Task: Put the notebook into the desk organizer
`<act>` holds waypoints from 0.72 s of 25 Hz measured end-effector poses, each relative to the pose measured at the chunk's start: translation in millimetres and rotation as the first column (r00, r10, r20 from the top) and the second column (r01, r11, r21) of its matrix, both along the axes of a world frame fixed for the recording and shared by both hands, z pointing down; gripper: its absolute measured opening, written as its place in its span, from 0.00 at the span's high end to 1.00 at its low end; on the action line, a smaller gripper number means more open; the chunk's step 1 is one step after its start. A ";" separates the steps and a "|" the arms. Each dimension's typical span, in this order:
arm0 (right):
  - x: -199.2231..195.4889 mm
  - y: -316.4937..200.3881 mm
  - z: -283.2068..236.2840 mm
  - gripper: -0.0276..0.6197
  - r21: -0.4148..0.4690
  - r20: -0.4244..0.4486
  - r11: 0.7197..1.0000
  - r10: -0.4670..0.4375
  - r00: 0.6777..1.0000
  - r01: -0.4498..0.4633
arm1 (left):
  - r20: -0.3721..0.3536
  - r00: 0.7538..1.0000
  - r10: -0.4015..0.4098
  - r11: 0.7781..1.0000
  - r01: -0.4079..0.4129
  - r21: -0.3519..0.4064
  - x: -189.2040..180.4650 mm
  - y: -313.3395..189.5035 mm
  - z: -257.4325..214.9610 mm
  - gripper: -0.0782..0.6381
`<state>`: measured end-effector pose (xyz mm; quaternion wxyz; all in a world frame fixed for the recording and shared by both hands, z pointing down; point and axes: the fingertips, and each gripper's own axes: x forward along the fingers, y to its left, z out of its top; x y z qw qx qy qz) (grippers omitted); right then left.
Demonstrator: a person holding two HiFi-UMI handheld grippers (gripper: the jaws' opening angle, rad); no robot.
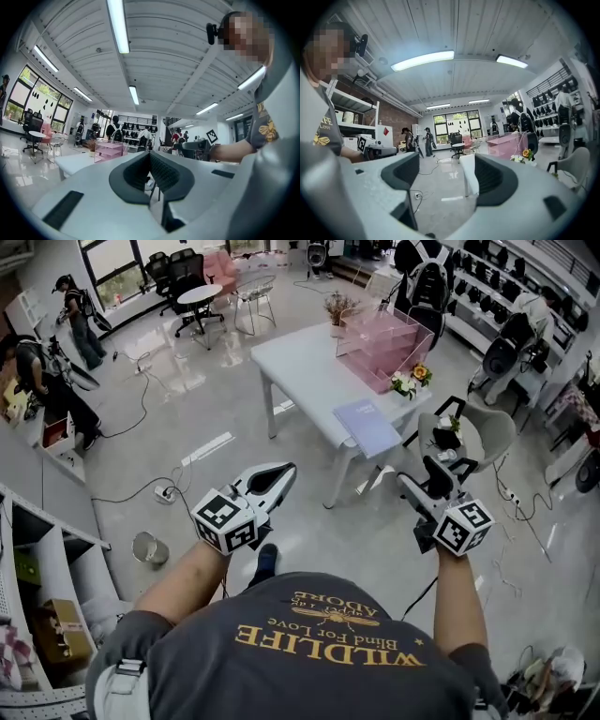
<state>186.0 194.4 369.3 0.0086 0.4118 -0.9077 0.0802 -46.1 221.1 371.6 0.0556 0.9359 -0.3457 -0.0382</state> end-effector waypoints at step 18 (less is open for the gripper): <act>-85.3 -262.6 5.1 0.41 -0.043 -0.045 0.974 0.219 0.975 -0.221 | 0.024 0.966 0.256 0.965 -0.257 0.047 -84.6 -304.1 -13.4 0.89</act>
